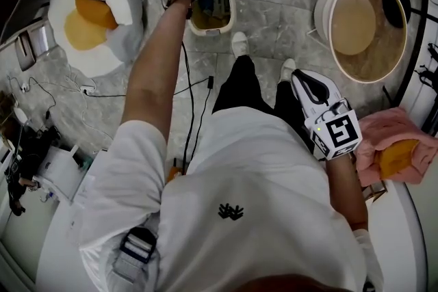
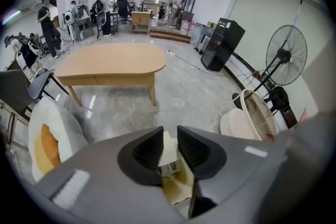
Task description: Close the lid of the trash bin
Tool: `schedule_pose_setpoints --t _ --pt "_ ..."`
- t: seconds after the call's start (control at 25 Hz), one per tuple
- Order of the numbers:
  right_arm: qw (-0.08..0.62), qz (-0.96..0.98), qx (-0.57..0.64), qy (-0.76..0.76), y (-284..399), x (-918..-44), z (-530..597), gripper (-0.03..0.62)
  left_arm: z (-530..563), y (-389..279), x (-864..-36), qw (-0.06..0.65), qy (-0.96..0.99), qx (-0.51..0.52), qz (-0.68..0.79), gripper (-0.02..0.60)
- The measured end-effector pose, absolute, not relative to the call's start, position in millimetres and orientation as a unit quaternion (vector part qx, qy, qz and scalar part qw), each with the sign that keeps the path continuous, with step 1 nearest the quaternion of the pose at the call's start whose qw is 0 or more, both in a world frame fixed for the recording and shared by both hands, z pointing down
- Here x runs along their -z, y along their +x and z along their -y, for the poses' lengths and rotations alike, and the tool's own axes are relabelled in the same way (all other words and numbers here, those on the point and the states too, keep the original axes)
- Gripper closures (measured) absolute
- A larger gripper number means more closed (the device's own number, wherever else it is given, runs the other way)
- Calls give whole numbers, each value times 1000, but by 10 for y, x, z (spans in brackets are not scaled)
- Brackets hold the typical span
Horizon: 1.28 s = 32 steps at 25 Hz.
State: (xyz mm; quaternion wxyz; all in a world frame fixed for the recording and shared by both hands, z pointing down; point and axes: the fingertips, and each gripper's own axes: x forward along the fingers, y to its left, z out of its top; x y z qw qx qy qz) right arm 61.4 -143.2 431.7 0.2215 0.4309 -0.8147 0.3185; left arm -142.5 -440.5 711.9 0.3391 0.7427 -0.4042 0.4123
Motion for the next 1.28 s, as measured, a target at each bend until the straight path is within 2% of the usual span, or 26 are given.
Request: schedule_pose_setpoints --t 0.84,1.28 --pt "232 839 -311 381 407 -4524 1419 577 3444 -1500 -7352 395 729 -387 404 465" --pt "246 839 -317 368 324 -4685 1401 578 2984 -1581 -7628 412 716 -407 390 463"
